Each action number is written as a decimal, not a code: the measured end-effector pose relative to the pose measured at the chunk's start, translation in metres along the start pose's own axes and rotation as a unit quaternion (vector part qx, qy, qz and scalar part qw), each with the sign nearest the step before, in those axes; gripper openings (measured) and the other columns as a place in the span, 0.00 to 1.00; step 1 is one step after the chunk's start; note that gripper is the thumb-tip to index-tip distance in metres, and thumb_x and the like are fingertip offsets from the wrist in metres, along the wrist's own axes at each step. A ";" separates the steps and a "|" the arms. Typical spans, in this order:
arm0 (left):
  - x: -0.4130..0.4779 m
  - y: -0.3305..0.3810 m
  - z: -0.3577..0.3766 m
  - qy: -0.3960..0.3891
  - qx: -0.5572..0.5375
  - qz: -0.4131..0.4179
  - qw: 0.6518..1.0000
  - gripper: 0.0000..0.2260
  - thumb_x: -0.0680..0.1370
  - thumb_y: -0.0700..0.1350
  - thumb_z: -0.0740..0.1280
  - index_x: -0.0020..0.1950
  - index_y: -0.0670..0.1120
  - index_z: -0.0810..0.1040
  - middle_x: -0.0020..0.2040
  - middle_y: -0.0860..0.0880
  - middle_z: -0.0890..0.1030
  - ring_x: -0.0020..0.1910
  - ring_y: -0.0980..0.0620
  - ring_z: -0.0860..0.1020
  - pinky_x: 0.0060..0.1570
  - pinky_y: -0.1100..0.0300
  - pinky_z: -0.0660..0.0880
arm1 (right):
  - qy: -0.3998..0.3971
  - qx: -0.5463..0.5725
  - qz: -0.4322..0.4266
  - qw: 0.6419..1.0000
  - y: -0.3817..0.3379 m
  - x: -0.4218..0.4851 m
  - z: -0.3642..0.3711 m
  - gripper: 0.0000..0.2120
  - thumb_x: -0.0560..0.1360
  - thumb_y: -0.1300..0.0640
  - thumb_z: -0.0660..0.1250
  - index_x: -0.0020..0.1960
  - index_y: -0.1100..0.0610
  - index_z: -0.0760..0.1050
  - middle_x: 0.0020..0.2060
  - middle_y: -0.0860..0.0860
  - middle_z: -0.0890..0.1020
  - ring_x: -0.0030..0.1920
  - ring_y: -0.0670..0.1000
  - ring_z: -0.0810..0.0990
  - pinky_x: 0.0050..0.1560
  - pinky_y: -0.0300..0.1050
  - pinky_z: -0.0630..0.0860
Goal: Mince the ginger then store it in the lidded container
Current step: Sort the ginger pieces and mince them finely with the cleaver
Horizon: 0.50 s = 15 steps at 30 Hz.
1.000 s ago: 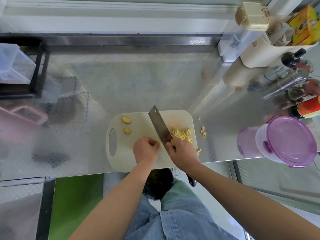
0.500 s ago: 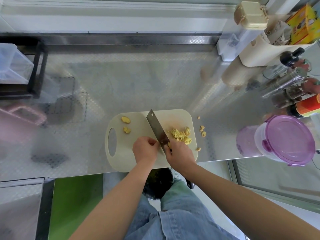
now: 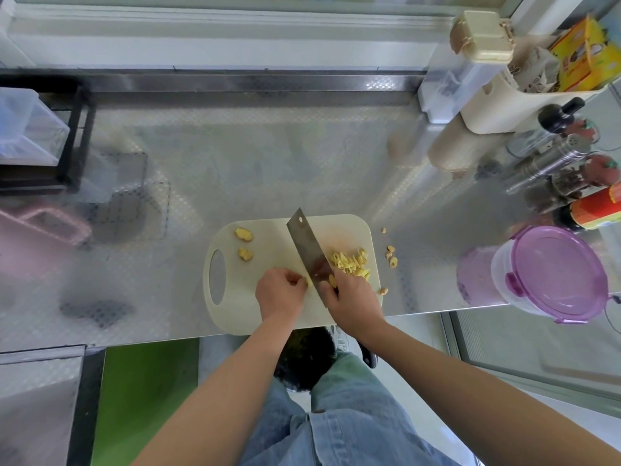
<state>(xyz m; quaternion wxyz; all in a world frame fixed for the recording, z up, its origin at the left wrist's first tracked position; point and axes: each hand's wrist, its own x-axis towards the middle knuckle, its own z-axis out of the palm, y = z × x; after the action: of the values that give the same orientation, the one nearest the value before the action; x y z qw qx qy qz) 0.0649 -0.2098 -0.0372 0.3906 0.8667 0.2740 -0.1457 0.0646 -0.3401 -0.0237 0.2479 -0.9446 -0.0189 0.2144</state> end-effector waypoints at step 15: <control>0.002 0.001 0.002 0.003 -0.014 -0.018 1.000 0.05 0.74 0.42 0.70 0.46 0.46 0.86 0.44 0.48 0.85 0.45 0.49 0.81 0.40 0.63 0.68 | -0.030 -0.053 0.002 0.998 -0.011 0.001 0.001 0.11 0.81 0.50 0.56 0.46 0.57 0.67 0.36 0.52 0.72 0.37 0.55 0.70 0.37 0.45 0.65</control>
<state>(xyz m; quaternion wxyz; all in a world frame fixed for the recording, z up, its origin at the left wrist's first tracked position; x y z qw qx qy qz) 0.0671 -0.2115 -0.0385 0.3993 0.8563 0.2930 -0.1464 0.0661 -0.3301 -0.0198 0.1965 -0.9494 -0.0355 0.2423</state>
